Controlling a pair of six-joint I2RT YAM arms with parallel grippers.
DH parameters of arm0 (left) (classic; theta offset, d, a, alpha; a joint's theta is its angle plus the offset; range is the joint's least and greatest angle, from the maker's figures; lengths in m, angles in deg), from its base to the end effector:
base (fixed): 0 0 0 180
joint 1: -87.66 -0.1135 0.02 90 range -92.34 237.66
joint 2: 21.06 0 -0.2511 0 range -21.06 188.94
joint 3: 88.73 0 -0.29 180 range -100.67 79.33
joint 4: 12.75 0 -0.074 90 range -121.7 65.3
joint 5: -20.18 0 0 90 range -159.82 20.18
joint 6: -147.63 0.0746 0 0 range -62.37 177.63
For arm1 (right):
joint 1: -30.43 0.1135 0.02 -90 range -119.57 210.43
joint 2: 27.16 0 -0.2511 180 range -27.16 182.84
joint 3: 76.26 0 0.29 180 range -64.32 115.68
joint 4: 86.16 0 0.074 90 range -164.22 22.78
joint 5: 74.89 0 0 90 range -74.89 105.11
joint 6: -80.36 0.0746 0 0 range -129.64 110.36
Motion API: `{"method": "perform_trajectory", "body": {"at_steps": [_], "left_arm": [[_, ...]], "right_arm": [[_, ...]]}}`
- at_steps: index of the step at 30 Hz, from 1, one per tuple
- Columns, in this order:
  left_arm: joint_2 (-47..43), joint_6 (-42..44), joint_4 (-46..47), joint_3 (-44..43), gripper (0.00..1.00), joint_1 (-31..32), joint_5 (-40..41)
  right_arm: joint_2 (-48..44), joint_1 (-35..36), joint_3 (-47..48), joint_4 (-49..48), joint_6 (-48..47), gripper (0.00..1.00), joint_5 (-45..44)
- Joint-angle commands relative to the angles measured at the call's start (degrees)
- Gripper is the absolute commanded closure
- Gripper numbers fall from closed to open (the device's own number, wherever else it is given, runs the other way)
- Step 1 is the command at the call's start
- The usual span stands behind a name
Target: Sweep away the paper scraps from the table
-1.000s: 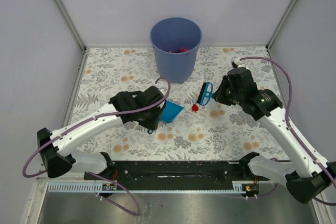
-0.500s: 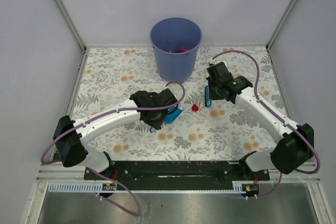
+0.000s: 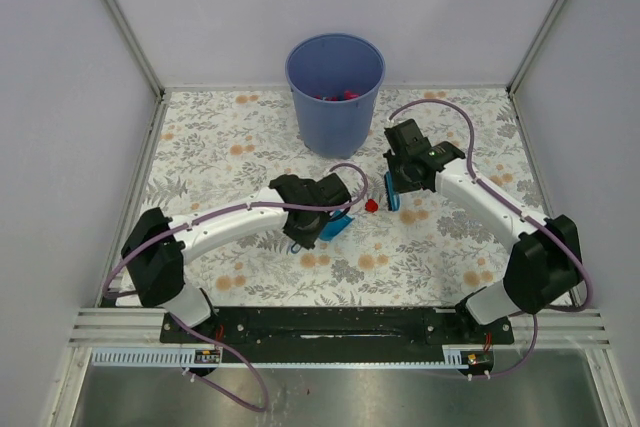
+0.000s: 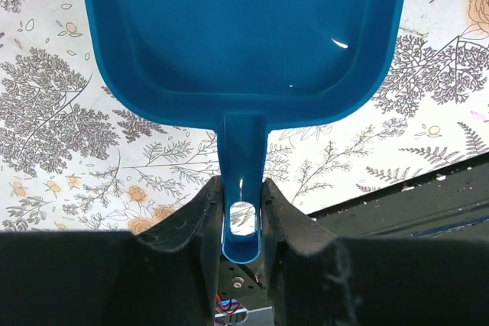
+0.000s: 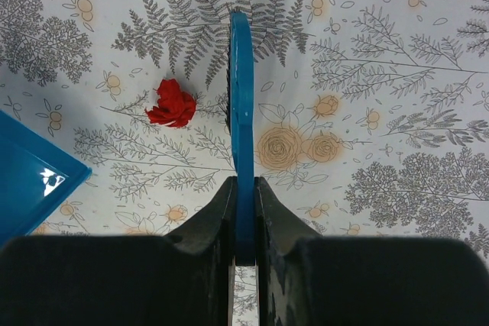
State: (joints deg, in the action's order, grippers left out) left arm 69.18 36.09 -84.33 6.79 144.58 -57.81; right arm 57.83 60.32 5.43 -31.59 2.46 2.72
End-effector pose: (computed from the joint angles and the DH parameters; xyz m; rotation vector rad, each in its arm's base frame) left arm 0.1996 -0.2779 0.1921 0.8310 2.7145 0.0322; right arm 0.3250 0.1684 0.2226 -0.3147 2.5252 0.0047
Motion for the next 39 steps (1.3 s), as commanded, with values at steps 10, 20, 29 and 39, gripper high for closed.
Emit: {"method": "perform_trajectory", "body": {"at_steps": [10, 20, 29, 39], "left_arm": [[8.1, 4.0, 3.5, -5.2, 1.0, 1.2, -0.8], [12.6, 4.8, 4.0, -8.6, 1.0, 1.3, -1.1], [14.1, 4.8, 4.2, -9.6, 1.0, 1.3, -1.0], [15.1, 5.4, 5.1, -8.8, 1.0, 1.3, -0.6]], "right_arm": [[1.6, 0.1, 1.9, -3.2, -2.8, 1.0, 8.6], [2.3, 0.2, 1.7, -3.3, -2.4, 1.0, 14.8], [1.8, 0.2, 1.0, -1.1, -4.6, 1.0, 18.5], [0.1, 1.3, 1.4, 2.7, -4.8, 1.0, 21.5]]}}
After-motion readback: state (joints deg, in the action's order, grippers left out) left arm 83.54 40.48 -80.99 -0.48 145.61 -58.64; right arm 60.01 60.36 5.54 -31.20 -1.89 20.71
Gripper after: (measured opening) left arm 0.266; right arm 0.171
